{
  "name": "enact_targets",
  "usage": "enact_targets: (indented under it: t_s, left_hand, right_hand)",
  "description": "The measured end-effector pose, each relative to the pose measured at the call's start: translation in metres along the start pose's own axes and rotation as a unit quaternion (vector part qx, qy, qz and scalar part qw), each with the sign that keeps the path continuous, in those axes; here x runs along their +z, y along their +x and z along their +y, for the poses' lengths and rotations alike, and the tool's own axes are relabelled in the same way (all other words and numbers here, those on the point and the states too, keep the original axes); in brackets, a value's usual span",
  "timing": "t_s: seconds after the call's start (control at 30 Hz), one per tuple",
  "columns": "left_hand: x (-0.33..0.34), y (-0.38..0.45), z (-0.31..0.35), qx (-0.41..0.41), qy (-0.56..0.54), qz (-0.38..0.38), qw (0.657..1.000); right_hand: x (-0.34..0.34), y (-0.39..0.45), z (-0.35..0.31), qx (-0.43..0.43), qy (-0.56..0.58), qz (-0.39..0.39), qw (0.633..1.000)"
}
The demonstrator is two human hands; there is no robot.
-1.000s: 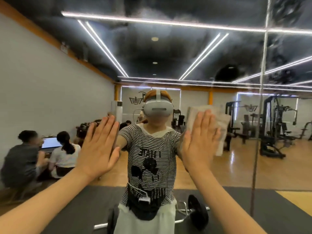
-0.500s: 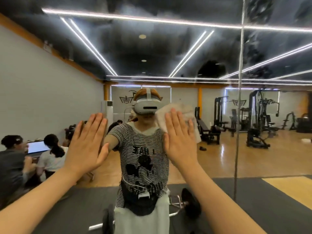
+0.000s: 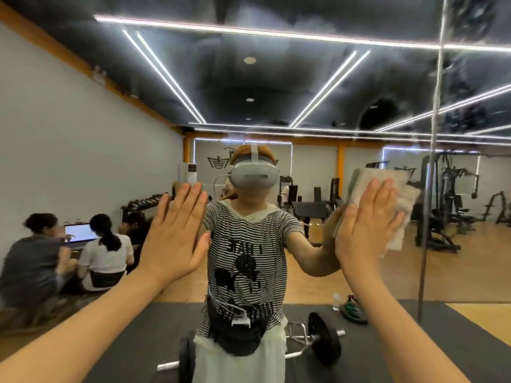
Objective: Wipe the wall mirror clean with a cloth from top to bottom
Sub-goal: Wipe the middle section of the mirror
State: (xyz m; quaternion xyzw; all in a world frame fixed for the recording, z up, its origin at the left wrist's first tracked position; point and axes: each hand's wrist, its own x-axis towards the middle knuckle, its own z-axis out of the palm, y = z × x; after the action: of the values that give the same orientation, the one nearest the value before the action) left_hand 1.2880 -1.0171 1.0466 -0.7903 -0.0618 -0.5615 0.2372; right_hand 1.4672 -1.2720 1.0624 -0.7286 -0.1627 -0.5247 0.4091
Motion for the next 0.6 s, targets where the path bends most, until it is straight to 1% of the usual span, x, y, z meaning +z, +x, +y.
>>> enact_targets:
  t_s: [0.07,0.13,0.23,0.3,0.4,0.5,0.6]
  left_hand:
    - [0.001,0.000,0.000,0.000,0.002,0.001,1.000]
    - [0.002,-0.001,0.000,-0.002,0.001,-0.002,1.000]
    - [0.002,-0.001,-0.001,0.004,0.002,0.008,1.000]
    - [0.001,-0.002,-0.001,0.011,0.004,0.012,1.000]
    - [-0.002,-0.001,0.001,0.011,0.012,0.000,1.000]
    - [-0.005,0.000,0.002,0.003,0.010,-0.024,1.000]
    - [-0.014,0.002,0.001,0.006,-0.020,-0.035,0.999]
  right_hand:
    - [0.006,-0.005,-0.020,0.006,-0.009,0.006,1.000]
    - [0.015,-0.015,-0.048,-0.014,-0.006,0.001,1.000]
    - [0.037,-0.044,-0.103,-0.105,0.002,-0.029,0.994]
    - [0.049,-0.062,-0.129,-0.159,0.004,-0.009,0.987]
    - [0.054,-0.064,-0.134,-0.158,0.009,0.014,0.987]
    - [0.050,-0.063,-0.129,-0.170,0.001,0.002,0.985]
    - [0.047,-0.062,-0.131,-0.174,0.004,-0.013,0.985]
